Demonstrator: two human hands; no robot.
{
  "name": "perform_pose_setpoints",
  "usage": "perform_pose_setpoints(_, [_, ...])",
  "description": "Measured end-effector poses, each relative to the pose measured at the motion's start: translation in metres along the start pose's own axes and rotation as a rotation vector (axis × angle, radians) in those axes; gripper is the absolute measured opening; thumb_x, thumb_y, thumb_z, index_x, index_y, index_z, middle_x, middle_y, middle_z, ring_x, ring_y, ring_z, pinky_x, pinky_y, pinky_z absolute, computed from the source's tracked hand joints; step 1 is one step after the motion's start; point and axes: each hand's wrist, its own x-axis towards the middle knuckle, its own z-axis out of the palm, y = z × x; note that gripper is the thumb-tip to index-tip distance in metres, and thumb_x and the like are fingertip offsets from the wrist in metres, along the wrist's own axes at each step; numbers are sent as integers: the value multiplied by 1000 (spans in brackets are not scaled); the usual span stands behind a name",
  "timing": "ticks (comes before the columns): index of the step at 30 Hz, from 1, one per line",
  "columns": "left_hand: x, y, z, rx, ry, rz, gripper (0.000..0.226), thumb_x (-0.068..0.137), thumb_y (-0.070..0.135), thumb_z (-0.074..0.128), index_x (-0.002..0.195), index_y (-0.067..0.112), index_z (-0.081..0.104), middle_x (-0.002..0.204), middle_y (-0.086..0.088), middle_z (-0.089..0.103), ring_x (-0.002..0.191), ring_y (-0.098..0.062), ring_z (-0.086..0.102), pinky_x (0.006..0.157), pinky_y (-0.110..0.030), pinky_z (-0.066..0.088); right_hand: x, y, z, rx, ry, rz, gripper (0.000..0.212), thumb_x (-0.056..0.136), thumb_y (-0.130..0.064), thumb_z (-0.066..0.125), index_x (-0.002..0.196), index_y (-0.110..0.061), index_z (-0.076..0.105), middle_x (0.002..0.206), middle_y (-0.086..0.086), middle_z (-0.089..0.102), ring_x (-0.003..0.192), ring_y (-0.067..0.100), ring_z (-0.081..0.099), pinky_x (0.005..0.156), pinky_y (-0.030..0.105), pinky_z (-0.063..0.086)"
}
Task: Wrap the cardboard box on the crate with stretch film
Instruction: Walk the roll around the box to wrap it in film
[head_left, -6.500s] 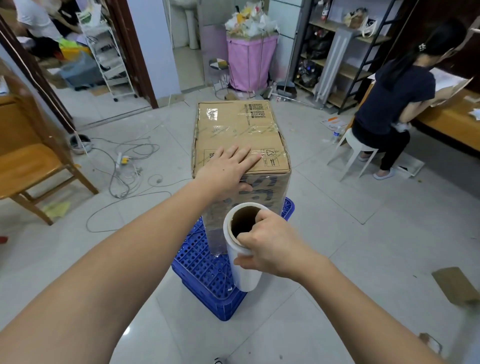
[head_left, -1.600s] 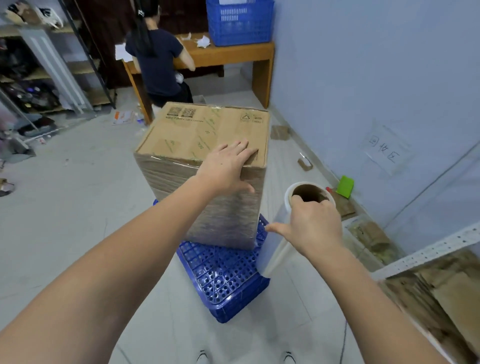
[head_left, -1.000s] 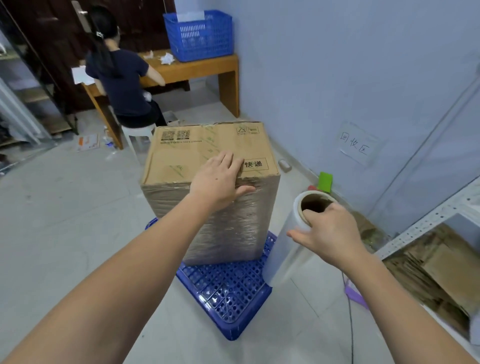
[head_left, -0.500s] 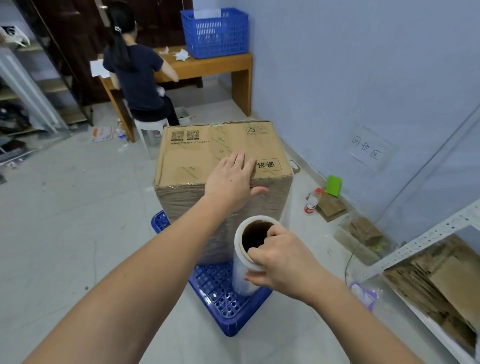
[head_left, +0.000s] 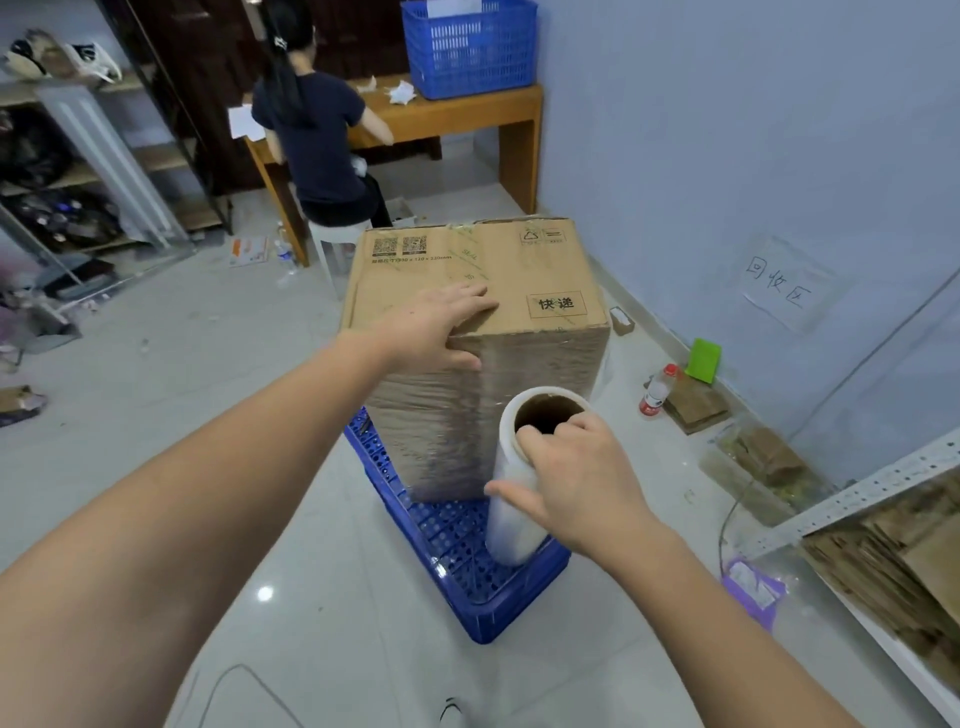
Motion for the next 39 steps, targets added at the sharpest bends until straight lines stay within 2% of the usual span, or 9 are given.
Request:
perform_pose_setpoints(4, [-33,-42,-6,111,-14,-66,99,87,67,66,164,37,12,173,3,7,159,-21,5,126,-43,5,3,9,-3,-9,-47,51,45,88,-64,53,70,-26,36,54,-11,37,55,17,35,80,35,45])
perform_pose_setpoints(10, [-50,-58,14,195,206,-34,101,84,84,42,162,23,28,168,-8,26,155,-28,22,127,-43,11,-1,-5,-12,30,-251,233,39,93,-53,48,67,-27,32,59,-7,47,70,16,49,104,32,33])
perform_pose_setpoints(14, [-48,-69,21,224,251,-14,96,87,83,42,162,24,29,168,-8,28,155,-28,24,127,-44,13,10,-37,-19,-29,-290,395,42,93,-61,44,84,-21,37,65,-7,47,74,20,49,79,28,28])
perform_pose_setpoints(20, [-42,-77,26,254,236,17,94,90,85,29,164,28,16,171,-5,19,157,-25,16,127,-46,13,45,-73,5,-151,-173,594,64,79,-85,42,73,-22,44,56,-7,52,62,18,52,82,30,38])
perform_pose_setpoints(26, [-44,-80,29,272,294,56,91,93,82,27,163,25,23,168,-9,27,154,-29,23,125,-50,19,51,-87,13,-174,-151,549,52,89,-69,46,71,-20,42,53,-5,45,61,22,49,83,33,40])
perform_pose_setpoints(31, [-41,-81,31,293,293,58,91,93,83,23,163,25,21,168,-10,26,155,-30,21,125,-49,18,34,-95,0,-185,-212,720,41,89,-54,58,88,-19,37,64,-7,42,66,19,43,75,32,30])
perform_pose_setpoints(34, [-40,-81,31,306,291,62,91,93,82,23,164,25,20,169,-10,24,155,-30,21,125,-48,17,27,-102,0,-214,-195,772,33,87,-40,60,90,-19,35,61,-7,43,55,16,37,70,32,26])
perform_pose_setpoints(36, [-40,-82,30,306,294,62,91,93,82,23,163,25,20,169,-10,24,155,-30,21,125,-48,16,28,-104,3,-193,-184,794,37,84,-48,60,86,-19,35,57,-7,46,53,17,37,68,32,28])
perform_pose_setpoints(39, [-41,-80,30,316,288,57,92,93,82,23,164,24,20,169,-11,24,155,-31,22,125,-49,17,32,-103,5,-209,-171,841,62,79,-81,45,72,-21,33,52,-5,47,54,20,42,67,34,40])
